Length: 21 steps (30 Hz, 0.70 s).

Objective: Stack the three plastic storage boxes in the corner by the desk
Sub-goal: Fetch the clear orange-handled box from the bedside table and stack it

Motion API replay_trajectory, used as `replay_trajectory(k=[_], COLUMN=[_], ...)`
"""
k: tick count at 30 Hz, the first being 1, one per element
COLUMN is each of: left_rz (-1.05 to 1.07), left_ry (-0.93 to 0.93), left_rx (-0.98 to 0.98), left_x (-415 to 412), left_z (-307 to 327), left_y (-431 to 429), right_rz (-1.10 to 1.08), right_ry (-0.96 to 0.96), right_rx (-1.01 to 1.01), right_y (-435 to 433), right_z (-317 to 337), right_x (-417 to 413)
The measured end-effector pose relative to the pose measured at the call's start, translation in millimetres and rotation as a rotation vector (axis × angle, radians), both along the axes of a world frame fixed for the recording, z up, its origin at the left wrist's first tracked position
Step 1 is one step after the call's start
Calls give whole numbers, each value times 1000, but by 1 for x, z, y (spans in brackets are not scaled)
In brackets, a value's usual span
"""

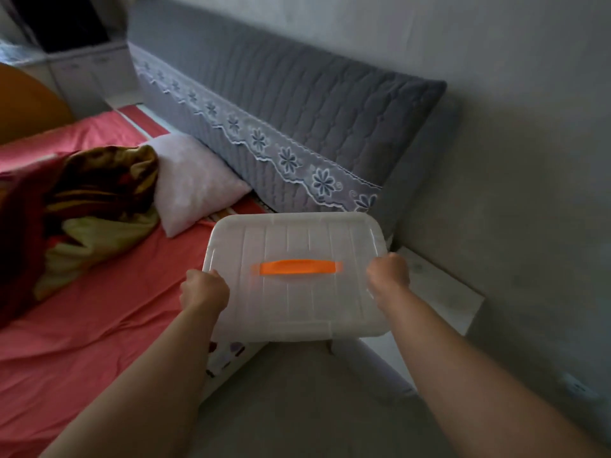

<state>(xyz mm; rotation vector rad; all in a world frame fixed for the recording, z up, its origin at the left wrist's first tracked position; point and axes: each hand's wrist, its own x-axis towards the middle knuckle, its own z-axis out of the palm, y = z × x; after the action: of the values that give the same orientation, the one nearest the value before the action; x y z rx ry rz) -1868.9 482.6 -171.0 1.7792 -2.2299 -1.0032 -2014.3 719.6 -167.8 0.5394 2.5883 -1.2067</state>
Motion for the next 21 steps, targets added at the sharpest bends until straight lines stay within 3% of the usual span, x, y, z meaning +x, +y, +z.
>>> replay_trajectory(k=[4, 11, 21], left_rz=[97, 304, 633], left_ry=[5, 53, 47], left_rx=[7, -14, -38], left_x=[59, 171, 274], left_z=[8, 17, 21], left_y=[-30, -76, -78], right_rz=[102, 194, 573], right_ry=[-23, -6, -19], right_rx=[11, -139, -141], right_y=[-45, -134, -212], right_z=[6, 17, 28], right_x=[36, 110, 163])
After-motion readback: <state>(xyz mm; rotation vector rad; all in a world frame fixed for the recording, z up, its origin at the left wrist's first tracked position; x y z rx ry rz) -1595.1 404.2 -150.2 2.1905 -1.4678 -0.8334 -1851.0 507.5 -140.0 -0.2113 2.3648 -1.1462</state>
